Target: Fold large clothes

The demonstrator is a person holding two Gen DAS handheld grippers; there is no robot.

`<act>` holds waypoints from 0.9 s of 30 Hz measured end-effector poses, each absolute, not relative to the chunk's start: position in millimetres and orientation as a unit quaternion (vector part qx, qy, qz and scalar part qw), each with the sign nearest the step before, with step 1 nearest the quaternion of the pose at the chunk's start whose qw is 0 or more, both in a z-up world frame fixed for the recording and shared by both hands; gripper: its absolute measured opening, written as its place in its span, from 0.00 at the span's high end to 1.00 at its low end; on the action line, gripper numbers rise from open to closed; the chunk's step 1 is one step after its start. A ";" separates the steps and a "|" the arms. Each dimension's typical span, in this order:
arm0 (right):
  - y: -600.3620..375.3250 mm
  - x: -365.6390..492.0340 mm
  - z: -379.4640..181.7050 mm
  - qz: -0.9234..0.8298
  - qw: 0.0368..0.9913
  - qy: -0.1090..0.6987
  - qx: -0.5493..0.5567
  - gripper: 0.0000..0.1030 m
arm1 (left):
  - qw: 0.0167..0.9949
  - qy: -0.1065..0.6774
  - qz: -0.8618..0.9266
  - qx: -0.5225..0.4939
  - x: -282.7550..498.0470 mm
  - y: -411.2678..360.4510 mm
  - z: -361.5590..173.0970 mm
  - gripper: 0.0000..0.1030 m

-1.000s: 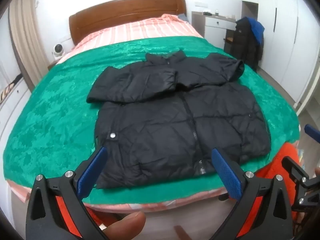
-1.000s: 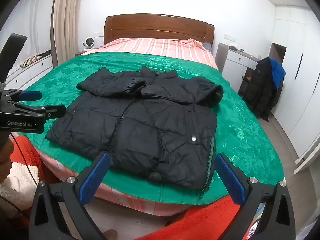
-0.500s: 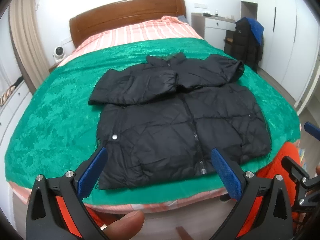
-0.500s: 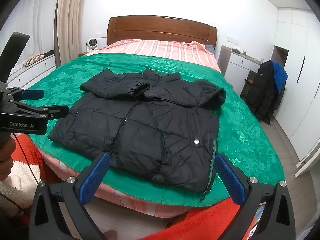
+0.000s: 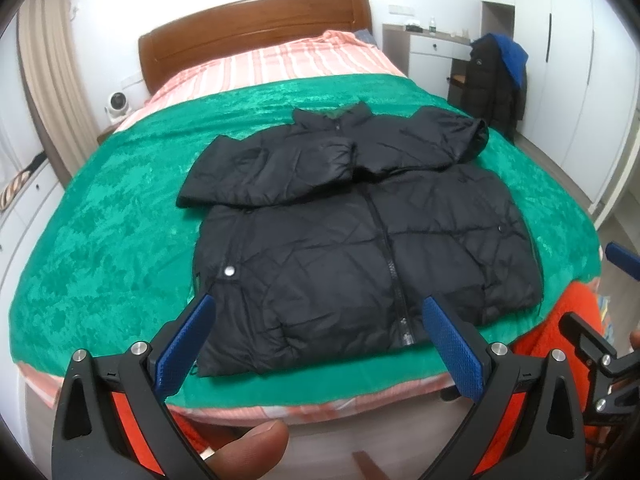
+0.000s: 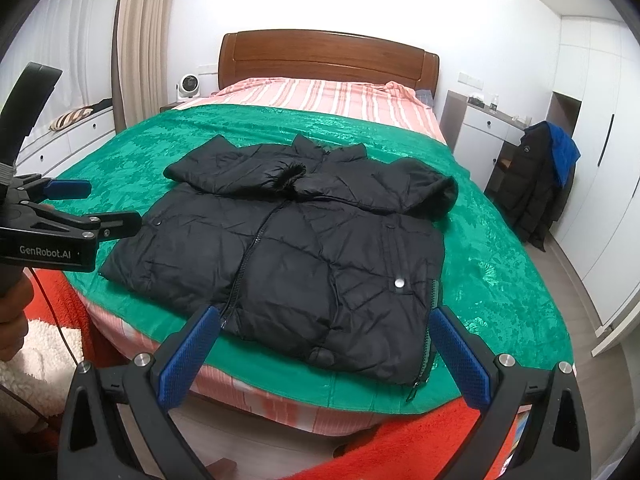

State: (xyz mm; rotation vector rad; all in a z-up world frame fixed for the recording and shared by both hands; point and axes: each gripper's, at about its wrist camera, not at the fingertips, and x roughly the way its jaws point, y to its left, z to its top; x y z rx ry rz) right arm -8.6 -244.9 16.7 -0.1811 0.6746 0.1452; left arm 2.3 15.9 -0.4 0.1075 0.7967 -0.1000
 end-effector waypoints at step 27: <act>-247.6 -13.1 20.6 0.066 0.944 0.310 -0.084 0.00 | 0.920 0.385 -0.050 0.052 -0.4 15.4 -0.4 0.00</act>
